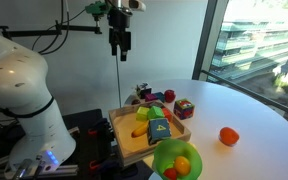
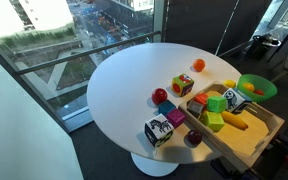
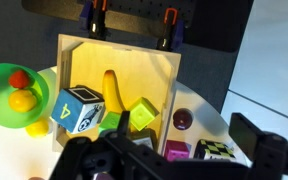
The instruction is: Put the purple fruit into the bowl
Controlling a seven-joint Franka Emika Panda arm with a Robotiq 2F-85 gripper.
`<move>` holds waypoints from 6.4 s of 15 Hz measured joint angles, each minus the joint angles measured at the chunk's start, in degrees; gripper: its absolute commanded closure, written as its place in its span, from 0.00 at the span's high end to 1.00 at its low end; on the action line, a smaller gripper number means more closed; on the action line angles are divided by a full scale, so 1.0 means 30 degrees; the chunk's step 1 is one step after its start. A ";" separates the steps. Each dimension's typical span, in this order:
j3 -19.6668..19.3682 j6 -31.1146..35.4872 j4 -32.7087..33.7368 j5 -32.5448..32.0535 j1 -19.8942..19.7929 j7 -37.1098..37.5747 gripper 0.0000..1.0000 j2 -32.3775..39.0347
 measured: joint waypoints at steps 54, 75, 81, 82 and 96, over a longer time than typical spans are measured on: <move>0.1768 1.5101 0.0078 -0.3943 0.1801 -0.2618 1.00 1.5145; 0.2195 1.6625 0.1032 -0.4531 0.2213 -0.4778 1.00 1.7633; 0.2189 1.6627 0.1137 -0.4531 0.2199 -0.4784 1.00 1.8038; 0.2179 1.6627 0.1137 -0.4532 0.2192 -0.4785 1.00 1.8065; 0.2060 1.6627 0.1124 -0.4532 0.1943 -0.5692 1.00 1.8156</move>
